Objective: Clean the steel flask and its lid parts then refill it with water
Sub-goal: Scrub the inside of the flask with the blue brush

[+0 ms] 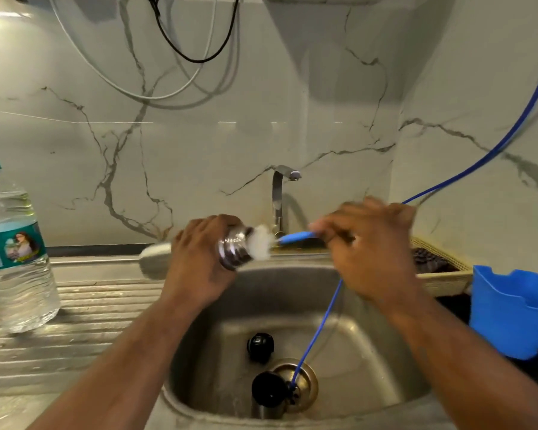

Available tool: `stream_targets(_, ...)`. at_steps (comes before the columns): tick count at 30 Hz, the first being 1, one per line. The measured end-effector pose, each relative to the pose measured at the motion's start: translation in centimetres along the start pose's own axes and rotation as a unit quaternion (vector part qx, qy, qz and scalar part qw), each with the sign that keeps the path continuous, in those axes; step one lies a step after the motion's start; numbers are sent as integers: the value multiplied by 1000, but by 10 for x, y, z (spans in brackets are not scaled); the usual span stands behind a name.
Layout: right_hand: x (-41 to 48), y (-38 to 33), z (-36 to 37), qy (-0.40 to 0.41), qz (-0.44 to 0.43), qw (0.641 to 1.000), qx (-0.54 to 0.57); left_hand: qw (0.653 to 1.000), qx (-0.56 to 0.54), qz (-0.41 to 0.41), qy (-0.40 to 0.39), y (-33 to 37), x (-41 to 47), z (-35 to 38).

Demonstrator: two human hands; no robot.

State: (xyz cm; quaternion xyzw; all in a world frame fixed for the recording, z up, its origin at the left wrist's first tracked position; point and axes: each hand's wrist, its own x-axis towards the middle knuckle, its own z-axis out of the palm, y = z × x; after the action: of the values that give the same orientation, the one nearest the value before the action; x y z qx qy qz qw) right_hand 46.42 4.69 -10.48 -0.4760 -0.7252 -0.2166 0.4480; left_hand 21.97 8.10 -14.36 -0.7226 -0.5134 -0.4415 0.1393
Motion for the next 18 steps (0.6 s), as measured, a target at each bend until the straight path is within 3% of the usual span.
stream_targets(2,-5,-5,11,-19,-24,999,-35,999,-16,42,-25,10,0,9)
stream_targets(4,-5,-2,12,-38,-6,997,-67,999,-22,33,-29,10,2,11)
stream_targets(9,-18,-40,18,-195,-35,963,-182,995,38,73,-52,19,-6,15)
stream_targets(13,-17,-35,20,-173,-46,972,-150,995,54,49,-67,20,-6,12)
stream_targets(16,-10,-8,18,-73,-75,984,-142,998,38,-5,-49,0,-4,0)
stream_targets(18,-6,5,15,-52,-83,987,-127,998,37,-18,-46,-11,-2,-9)
